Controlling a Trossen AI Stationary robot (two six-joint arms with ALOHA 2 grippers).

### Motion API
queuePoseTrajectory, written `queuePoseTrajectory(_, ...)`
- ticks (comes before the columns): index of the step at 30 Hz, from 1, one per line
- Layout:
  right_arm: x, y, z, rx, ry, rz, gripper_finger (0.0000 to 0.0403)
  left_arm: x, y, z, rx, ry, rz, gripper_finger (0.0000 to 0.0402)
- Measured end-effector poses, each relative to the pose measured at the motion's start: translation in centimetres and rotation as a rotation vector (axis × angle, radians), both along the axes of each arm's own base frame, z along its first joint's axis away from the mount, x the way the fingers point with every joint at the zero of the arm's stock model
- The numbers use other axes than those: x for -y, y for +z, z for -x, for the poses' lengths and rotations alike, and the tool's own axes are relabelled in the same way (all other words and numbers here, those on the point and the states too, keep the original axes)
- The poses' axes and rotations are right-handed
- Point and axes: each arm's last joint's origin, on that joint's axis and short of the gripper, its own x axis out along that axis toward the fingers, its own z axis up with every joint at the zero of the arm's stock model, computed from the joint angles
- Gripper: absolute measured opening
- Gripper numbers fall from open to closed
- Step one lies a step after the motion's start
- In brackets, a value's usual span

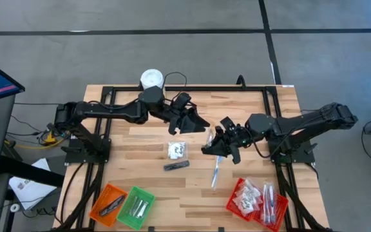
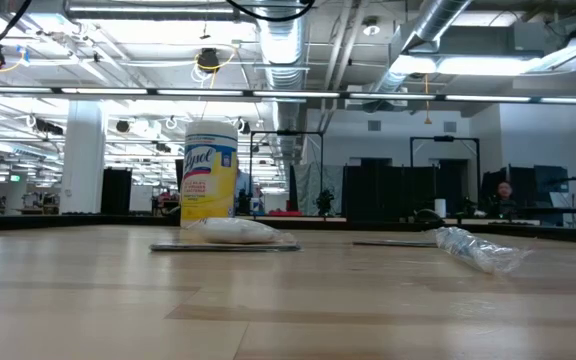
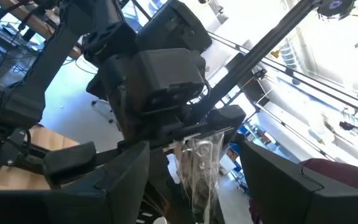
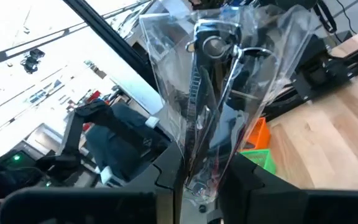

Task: Pick & Place Travel size toiletries
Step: Put the nail cutter into the green basket

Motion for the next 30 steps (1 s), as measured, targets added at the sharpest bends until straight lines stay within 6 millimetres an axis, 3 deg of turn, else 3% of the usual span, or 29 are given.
queuePoseTrajectory(30, 3.8, 0.2, -0.6, 0.019, -0.166, -0.015, 0.0061, -0.4, -0.7, -0.1, -0.029, 0.063, -0.090, 0.0246)
